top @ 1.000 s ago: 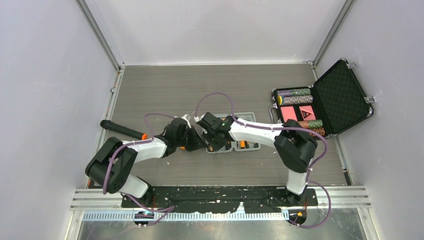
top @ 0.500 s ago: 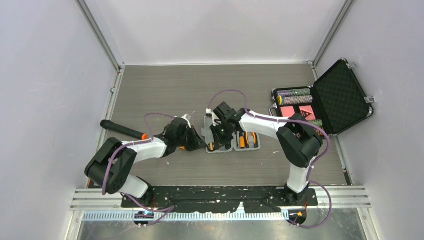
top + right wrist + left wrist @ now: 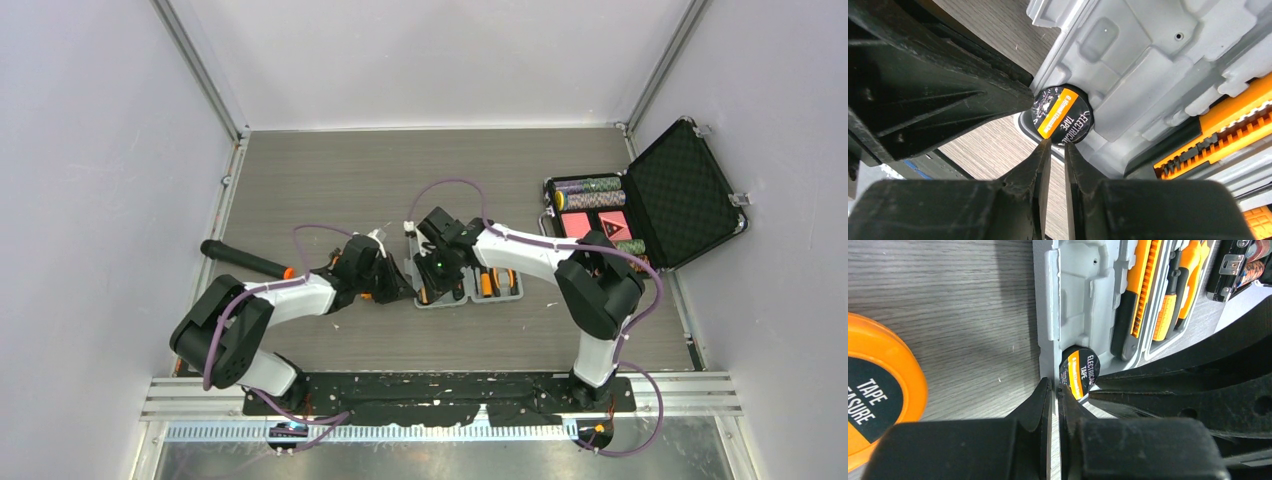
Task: Pack the tool kit
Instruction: Adjust the tool in the toolbox.
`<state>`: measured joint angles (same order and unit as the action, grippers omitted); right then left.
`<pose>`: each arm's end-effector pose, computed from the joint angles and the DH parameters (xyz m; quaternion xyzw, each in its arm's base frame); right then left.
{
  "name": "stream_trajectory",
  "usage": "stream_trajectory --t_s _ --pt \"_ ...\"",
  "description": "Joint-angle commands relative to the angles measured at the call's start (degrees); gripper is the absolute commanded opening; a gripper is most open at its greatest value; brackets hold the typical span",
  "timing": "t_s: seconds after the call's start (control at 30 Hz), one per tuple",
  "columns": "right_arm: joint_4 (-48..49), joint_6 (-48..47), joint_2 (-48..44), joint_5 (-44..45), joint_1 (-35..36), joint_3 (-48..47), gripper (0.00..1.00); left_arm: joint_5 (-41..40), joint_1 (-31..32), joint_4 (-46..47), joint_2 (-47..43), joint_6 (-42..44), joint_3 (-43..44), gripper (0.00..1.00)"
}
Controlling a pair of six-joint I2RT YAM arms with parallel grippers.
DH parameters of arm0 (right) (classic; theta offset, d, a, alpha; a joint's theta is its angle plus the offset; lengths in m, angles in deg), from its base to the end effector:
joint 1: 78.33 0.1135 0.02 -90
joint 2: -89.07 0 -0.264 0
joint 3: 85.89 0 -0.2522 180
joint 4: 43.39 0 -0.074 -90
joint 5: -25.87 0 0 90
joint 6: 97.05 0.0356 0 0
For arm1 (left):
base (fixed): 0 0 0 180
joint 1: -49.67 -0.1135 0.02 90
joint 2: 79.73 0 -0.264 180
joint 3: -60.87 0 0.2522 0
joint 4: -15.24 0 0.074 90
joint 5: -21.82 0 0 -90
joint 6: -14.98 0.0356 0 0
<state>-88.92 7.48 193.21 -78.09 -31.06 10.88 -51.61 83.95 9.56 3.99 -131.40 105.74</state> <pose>0.2403 0.2728 0.1800 -0.2977 0.9253 0.2061 0.1128 0.2129 -0.1574 0.1419 -0.1203 0.9064 -0.3654 0.1743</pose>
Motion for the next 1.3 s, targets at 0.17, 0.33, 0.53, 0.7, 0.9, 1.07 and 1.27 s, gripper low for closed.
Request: stream_trajectory --t_s 0.17,0.33,0.53,0.7,0.9,1.07,1.27 --pt "0.4 2.3 -3.5 3.1 -0.9 -2.4 0.22 2.0 0.9 -1.2 -0.6 2.1 2.7 0.06" --pt "0.9 2.3 -2.0 3.2 -0.9 -1.3 0.21 1.9 1.0 -1.3 -0.5 2.3 2.6 0.06" --pt "2.0 2.2 -0.2 3.4 -1.0 3.4 0.10 2.1 0.9 -1.4 -0.2 2.4 2.8 0.06" --pt "3.2 2.3 0.2 3.7 -0.9 8.6 0.05 2.4 1.0 -1.3 0.1 2.4 3.0 0.06" --pt "5.3 2.4 3.4 4.3 -0.9 13.9 0.05 2.9 0.9 -1.1 0.8 2.4 3.2 0.06" --pt "5.7 2.6 7.7 3.3 -0.9 16.3 0.05 2.4 0.9 -1.0 0.2 2.2 2.6 0.05" --pt "4.9 2.2 8.6 3.1 -0.9 17.2 0.05 1.8 0.9 -0.6 -0.4 1.8 2.1 0.05"
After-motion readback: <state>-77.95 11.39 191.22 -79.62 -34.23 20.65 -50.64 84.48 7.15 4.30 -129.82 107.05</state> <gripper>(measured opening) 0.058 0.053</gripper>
